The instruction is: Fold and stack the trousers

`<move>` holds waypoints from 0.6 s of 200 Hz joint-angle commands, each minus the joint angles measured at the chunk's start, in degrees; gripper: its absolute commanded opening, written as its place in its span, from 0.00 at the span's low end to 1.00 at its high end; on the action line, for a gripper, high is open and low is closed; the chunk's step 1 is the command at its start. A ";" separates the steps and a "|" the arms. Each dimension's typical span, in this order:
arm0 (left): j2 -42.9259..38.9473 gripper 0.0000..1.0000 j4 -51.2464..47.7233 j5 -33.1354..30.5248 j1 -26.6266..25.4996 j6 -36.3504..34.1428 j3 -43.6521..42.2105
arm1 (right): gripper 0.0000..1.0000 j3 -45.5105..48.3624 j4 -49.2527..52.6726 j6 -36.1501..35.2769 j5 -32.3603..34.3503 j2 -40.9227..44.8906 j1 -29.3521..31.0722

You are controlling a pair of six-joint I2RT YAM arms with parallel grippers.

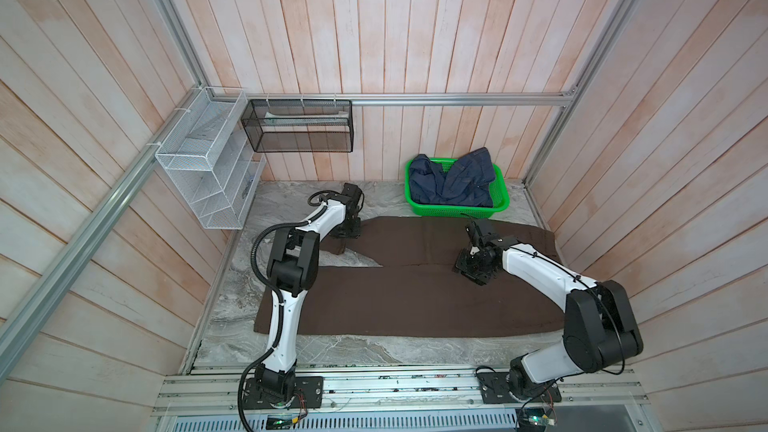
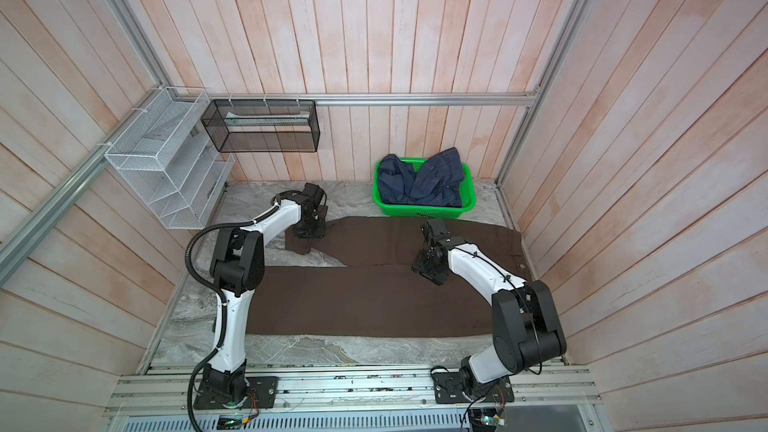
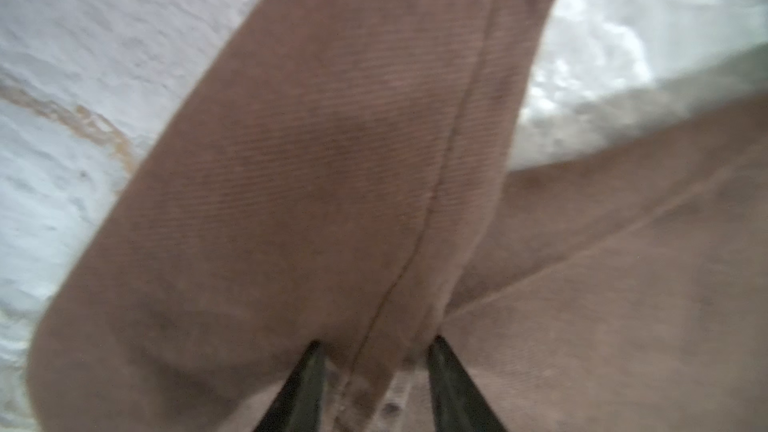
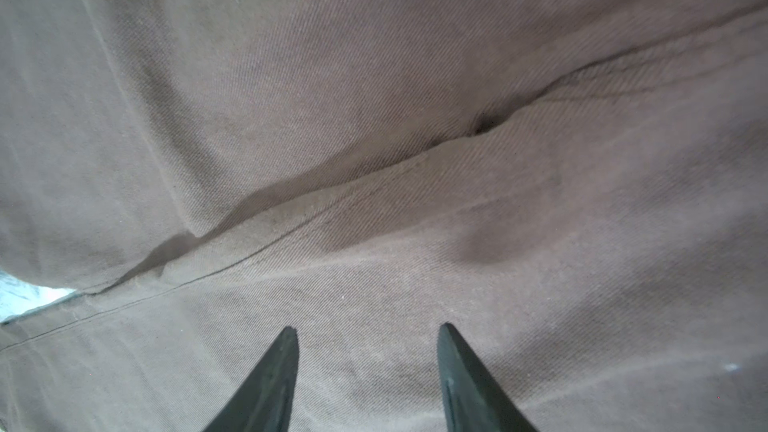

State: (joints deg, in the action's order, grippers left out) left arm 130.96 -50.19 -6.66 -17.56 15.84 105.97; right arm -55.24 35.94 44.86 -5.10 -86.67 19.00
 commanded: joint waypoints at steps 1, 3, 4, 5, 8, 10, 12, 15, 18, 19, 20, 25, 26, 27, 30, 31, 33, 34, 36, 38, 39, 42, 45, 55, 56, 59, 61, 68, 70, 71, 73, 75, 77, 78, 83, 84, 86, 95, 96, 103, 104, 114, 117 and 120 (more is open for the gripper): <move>0.62 0.26 -2.80 -2.83 1.11 -0.79 -0.77 | 0.55 -1.05 0.26 -0.02 -0.44 -1.15 0.32; 0.42 0.25 -2.76 -2.86 1.19 -0.78 -0.90 | 0.55 -1.13 0.13 -0.03 -0.55 -1.20 0.33; 0.25 0.24 -2.74 -2.85 1.20 -0.75 -0.97 | 0.55 -1.11 0.11 -0.04 -0.58 -1.25 0.29; 0.13 0.23 -2.68 -2.89 1.25 -0.78 -1.04 | 0.55 -1.10 0.15 -0.04 -0.55 -1.28 0.31; -0.19 0.21 -2.56 -2.85 1.34 -0.84 -1.30 | 0.55 -1.16 0.12 -0.04 -0.60 -1.32 0.33; -0.57 0.20 -2.39 -2.82 1.42 -0.88 -1.45 | 0.55 -1.11 0.05 -0.04 -0.61 -1.40 0.33; -0.85 0.19 -2.33 -2.77 1.46 -0.96 -1.58 | 0.55 -1.10 0.08 -0.04 -0.67 -1.46 0.29; -1.17 0.17 -2.17 -2.75 1.55 -1.00 -1.76 | 0.55 -1.25 0.07 -0.04 -0.69 -1.55 0.33; -1.62 0.15 -2.11 -2.75 1.61 -1.13 -1.89 | 0.55 -1.22 -0.03 -0.08 -0.76 -1.60 0.32; -1.77 0.14 -2.10 -2.75 1.63 -1.14 -1.95 | 0.55 -1.20 -0.10 -0.06 -0.73 -1.67 0.33; -1.90 0.13 -2.10 -2.75 1.69 -1.19 -1.97 | 0.55 -1.19 -0.09 -0.05 -0.76 -1.71 0.28; -2.49 0.10 -2.17 -2.95 1.74 -1.21 -1.91 | 0.55 -1.18 -0.25 -0.04 -0.81 -1.80 0.31; -2.56 0.09 -2.22 -2.98 1.74 -1.23 -1.87 | 0.55 -1.23 -0.25 -0.08 -0.84 -1.82 0.32; -2.64 0.09 -2.25 -3.04 1.74 -1.24 -1.85 | 0.55 -1.29 -0.26 -0.02 -0.81 -1.87 0.33; -3.03 0.07 -2.39 -3.25 1.82 -1.22 -1.75 | 0.54 -1.27 -0.33 0.03 -0.92 -1.96 0.32; -3.19 0.06 -2.47 -3.31 1.82 -1.23 -1.70 | 0.54 -1.27 -0.34 0.00 -0.98 -1.98 0.28; -3.37 0.05 -2.57 -3.50 1.83 -1.18 -1.62 | 0.55 -1.27 -0.39 0.04 -0.97 -2.00 0.30; -3.53 0.04 -2.64 -3.57 1.83 -1.17 -1.59 | 0.55 -1.27 -0.46 0.04 -0.96 -2.05 0.31; -3.80 0.03 -2.74 -3.72 1.90 -1.09 -1.50 | 0.54 -1.31 -0.44 -0.02 -0.96 -2.08 0.33; -4.05 0.01 -2.90 -4.00 1.91 -1.03 -1.43 | 0.54 -1.35 -0.46 -0.01 -0.96 -2.16 0.29; -4.22 0.01 -2.94 -4.12 1.91 -1.05 -1.41 | 0.55 -1.35 -0.49 0.02 -0.96 -2.17 0.31; -4.75 0.00 -3.10 -4.49 1.99 -0.89 -1.27 | 0.55 -1.37 -0.57 0.05 -0.97 -2.20 0.37; -5.32 0.00 -3.19 -4.69 2.12 -0.71 -1.22 | 0.54 -1.43 -0.57 0.05 -1.04 -2.34 0.35; -7.57 0.00 -2.95 -4.79 2.80 0.05 -1.45 | 0.54 -1.58 -0.63 -0.04 -1.05 -2.46 0.40; -7.83 0.00 -2.88 -4.73 2.93 0.15 -1.50 | 0.54 -1.60 -0.66 -0.08 -1.09 -2.50 0.37; -8.63 0.00 -2.75 -4.62 3.23 0.41 -1.66 | 0.55 -1.50 -0.62 -0.04 -1.11 -2.54 0.37; -9.17 0.00 -2.53 -4.49 3.48 0.62 -1.83 | 0.55 -1.55 -0.68 -0.06 -1.13 -2.56 0.36; -11.02 0.00 -2.11 -3.89 4.40 1.10 -2.23 | 0.54 -1.54 -0.72 -0.08 -1.08 -2.72 0.41; -11.48 0.00 -2.04 -3.76 4.80 1.19 -2.30 | 0.54 -1.53 -0.70 -0.16 -1.10 -2.74 0.42; -11.67 0.00 -2.02 -3.69 4.99 1.29 -2.32 | 0.54 -1.49 -0.70 -0.14 -1.12 -2.77 0.42; -12.10 0.00 -2.02 -3.64 5.26 1.39 -2.28 | 0.54 -1.48 -0.72 -0.17 -1.07 -2.77 0.42; -12.54 0.00 -2.06 -3.59 5.67 1.46 -2.27 | 0.55 -1.52 -0.77 -0.16 -1.12 -2.77 0.35; -12.91 0.00 -2.13 -3.55 6.00 1.56 -2.20 | 0.54 -1.46 -0.81 -0.20 -1.11 -2.73 0.34; -13.09 0.00 -2.16 -3.55 6.16 1.61 -2.19 | 0.54 -1.41 -0.80 -0.16 -1.17 -2.76 0.38; -13.85 0.00 -2.34 -3.62 7.07 1.80 -1.88 | 0.54 -1.32 -0.83 -0.17 -1.18 -2.77 0.36; -14.00 0.00 -2.39 -3.62 7.22 1.82 -1.81 | 0.54 -1.32 -0.83 -0.17 -1.18 -2.77 0.36; -14.27 0.00 -2.55 -3.63 7.59 1.83 -1.67 | 0.54 -1.30 -0.89 -0.16 -1.17 -2.79 0.38; -14.91 0.00 -3.09 -3.34 9.14 1.85 -0.71 | 0.55 -1.14 -0.88 -0.06 -1.37 -2.72 0.42; -14.93 0.00 -3.17 -3.31 9.31 1.89 -0.56 | 0.55 -1.14 -0.88 -0.06 -1.37 -2.72 0.42; -14.94 0.00 -3.93 -2.90 10.48 1.75 0.63 | 0.55 -1.08 -1.04 -0.04 -1.47 -2.78 0.38; -14.90 0.00 -4.03 -2.82 10.64 1.75 0.81 | 0.54 -1.09 -1.05 -0.04 -1.52 -2.74 0.40; -13.98 0.00 -5.14 -2.00 12.07 1.48 2.79 | 0.54 -1.07 -1.22 -0.05 -1.67 -2.89 0.38; -13.57 0.00 -5.49 -1.85 12.42 1.42 3.48 | 0.54 -1.09 -1.20 -0.04 -1.71 -2.95 0.39; -13.11 0.00 -5.85 -1.71 12.72 1.22 4.18 | 0.54 -1.09 -1.27 -0.06 -1.75 -2.99 0.35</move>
State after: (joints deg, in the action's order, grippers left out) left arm 116.71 -52.99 -8.80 -7.81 16.58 106.26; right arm -55.35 34.87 44.84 -6.20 -88.51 19.05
